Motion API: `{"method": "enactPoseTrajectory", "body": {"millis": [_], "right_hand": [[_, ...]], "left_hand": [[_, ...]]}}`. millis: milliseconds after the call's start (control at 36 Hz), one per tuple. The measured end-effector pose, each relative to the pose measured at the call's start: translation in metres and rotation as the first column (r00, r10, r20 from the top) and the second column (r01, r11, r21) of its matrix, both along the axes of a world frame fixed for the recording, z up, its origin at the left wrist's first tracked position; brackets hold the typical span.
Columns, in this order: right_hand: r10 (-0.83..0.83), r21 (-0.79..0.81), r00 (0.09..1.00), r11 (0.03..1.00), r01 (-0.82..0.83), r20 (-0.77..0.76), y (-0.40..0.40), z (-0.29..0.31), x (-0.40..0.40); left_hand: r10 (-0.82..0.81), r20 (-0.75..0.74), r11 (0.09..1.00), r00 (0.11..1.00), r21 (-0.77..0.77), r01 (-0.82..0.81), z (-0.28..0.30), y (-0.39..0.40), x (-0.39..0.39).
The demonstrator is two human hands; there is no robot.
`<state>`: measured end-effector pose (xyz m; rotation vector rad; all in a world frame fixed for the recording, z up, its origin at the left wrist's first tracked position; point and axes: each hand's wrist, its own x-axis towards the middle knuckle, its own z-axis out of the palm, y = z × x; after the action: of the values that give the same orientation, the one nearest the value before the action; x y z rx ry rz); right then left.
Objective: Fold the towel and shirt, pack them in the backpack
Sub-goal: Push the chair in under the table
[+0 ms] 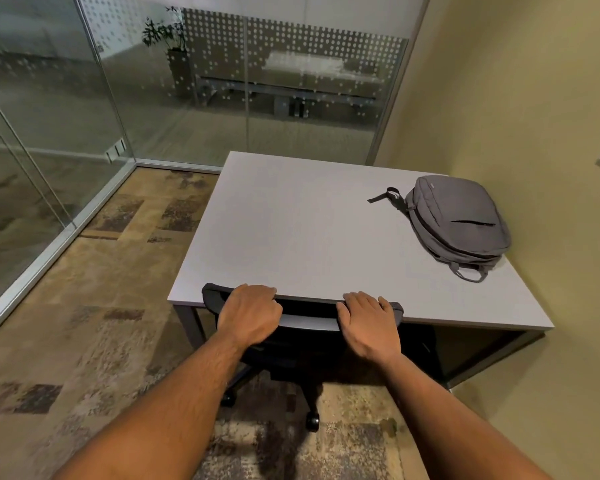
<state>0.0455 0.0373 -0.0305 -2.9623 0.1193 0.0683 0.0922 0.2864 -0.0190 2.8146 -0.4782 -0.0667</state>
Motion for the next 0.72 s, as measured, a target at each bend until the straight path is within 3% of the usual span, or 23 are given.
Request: {"method": "enactPoseTrajectory", "body": {"millis": [722], "right_hand": [[0.001, -0.043, 0.998, 0.999, 0.002, 0.059, -0.007, -0.002, 0.01]], "left_hand": [[0.069, -0.02, 0.997, 0.997, -0.033, -0.07, -0.019, -0.007, 0.013]]}}
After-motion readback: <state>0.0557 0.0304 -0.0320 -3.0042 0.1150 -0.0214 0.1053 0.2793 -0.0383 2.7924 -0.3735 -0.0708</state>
